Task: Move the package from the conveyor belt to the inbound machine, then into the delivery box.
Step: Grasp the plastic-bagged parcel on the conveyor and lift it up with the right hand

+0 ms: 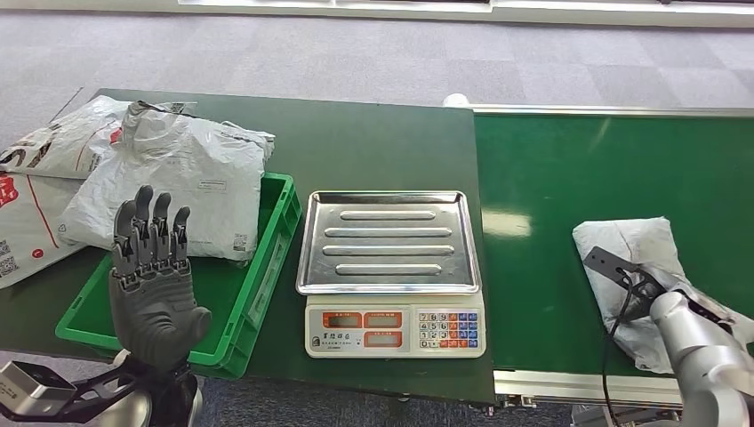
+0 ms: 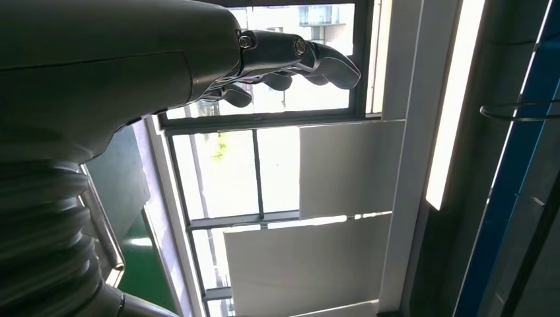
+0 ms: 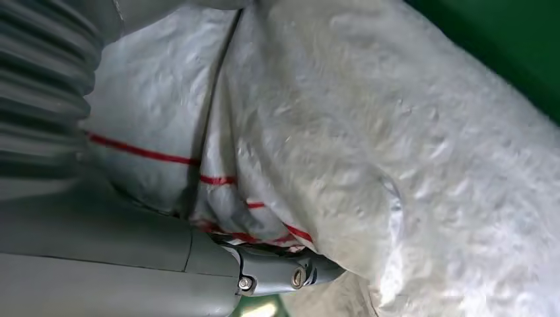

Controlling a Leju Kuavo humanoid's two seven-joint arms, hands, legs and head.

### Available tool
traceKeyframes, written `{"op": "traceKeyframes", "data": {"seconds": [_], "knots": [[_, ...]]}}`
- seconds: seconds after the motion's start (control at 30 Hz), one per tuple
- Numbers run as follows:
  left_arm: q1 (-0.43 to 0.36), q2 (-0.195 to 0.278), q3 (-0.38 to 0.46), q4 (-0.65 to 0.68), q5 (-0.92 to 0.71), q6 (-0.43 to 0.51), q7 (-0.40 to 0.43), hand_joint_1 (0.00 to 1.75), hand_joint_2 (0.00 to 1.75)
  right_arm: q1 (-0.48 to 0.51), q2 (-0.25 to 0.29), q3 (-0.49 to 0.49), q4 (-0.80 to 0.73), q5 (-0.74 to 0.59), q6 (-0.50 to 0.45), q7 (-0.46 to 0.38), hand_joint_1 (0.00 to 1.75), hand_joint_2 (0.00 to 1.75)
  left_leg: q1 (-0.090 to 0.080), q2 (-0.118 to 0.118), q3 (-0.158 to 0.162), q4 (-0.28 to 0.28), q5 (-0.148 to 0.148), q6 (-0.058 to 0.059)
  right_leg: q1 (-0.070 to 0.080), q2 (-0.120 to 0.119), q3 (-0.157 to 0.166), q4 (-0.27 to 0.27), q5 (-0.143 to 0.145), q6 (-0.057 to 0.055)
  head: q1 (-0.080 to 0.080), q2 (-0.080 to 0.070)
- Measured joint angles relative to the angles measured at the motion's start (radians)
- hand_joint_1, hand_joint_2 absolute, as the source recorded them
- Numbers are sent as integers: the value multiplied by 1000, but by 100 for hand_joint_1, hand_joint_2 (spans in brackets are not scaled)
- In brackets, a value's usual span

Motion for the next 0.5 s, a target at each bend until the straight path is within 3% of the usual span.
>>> {"op": "traceKeyframes", "data": {"seconds": [0.2, 0.33, 0.5], "knots": [[1, 0, 1, -8, -8, 11, 0, 0, 175, 59, 47, 0, -41, -12, -8, -3, 0, 175, 1, 1, 3, 0, 0, 0, 2, 1, 3, 0, -1, 0, 0, 0], [1, 0, 0, -13, -8, 24, 0, 0, 175, 111, 81, 2, -91, -40, -32, -19, 175, 175, 2, 1, 7, 0, -1, 0, 2, 1, 6, 0, -1, 0, 0, 0], [1, 0, 0, -14, -4, 30, 0, 0, 175, 149, 108, 8, -145, -55, -44, -29, 175, 175, 2, 2, 11, 0, -2, -1, 2, 3, 10, -1, -2, 0, 0, 0]]}}
